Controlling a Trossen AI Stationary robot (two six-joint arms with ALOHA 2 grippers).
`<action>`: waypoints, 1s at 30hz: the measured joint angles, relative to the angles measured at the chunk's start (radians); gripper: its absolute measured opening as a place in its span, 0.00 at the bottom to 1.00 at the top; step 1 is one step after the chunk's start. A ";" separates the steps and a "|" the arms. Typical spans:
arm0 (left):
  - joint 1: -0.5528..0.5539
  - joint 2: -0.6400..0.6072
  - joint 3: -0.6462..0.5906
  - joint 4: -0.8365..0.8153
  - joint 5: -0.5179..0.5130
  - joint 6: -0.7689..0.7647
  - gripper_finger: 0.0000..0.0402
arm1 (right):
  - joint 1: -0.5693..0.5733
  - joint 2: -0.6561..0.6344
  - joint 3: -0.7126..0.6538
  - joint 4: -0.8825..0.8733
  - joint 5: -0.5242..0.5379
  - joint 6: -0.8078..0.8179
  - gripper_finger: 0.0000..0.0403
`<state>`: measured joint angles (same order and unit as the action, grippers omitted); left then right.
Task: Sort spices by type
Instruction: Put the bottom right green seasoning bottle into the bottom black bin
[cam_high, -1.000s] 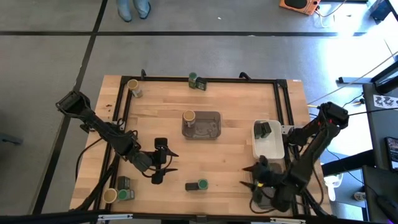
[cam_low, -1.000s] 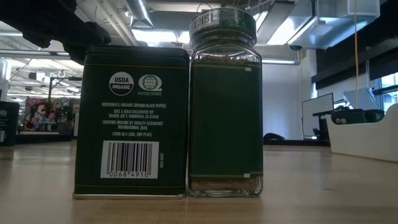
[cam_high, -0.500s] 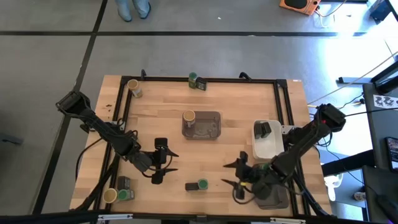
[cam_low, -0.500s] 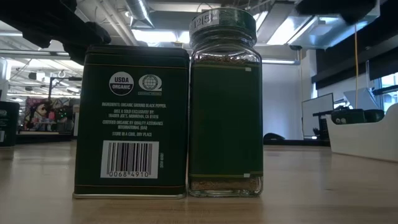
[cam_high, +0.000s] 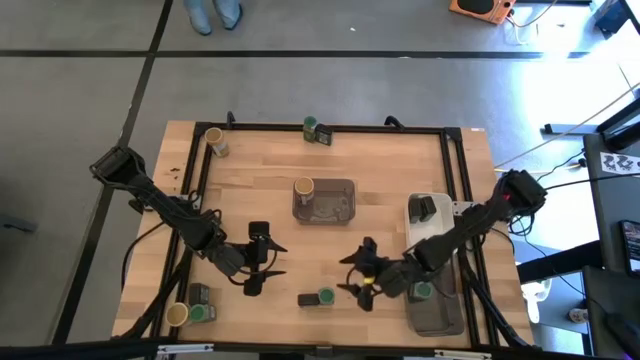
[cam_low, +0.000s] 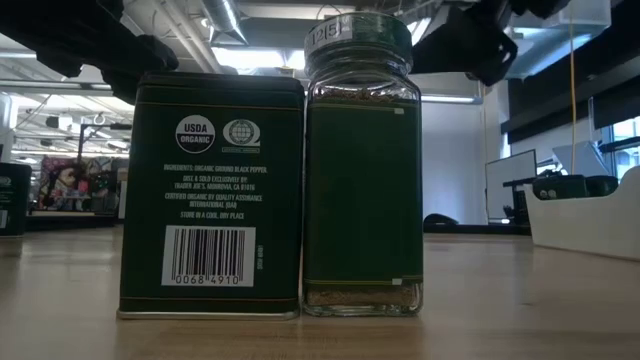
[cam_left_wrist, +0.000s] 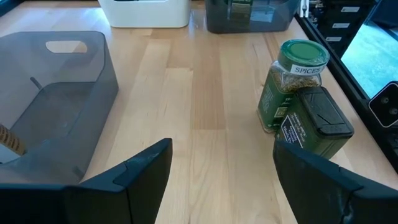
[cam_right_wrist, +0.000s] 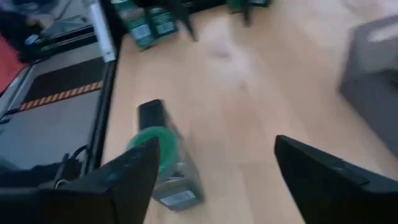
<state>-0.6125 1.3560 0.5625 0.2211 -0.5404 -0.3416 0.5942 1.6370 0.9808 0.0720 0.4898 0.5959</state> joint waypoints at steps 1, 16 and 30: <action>0.000 0.000 0.000 0.000 0.000 0.000 0.69 | 0.001 0.016 0.000 0.029 -0.010 -0.015 0.82; 0.000 0.000 0.000 0.000 0.000 0.000 0.69 | 0.001 0.084 0.000 0.161 -0.048 -0.052 0.90; 0.000 0.000 0.000 0.000 0.000 0.000 0.69 | 0.001 0.249 0.000 0.428 -0.127 -0.283 0.89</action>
<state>-0.6125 1.3560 0.5625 0.2206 -0.5404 -0.3412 0.5953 1.8858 0.9810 0.4998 0.3628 0.3127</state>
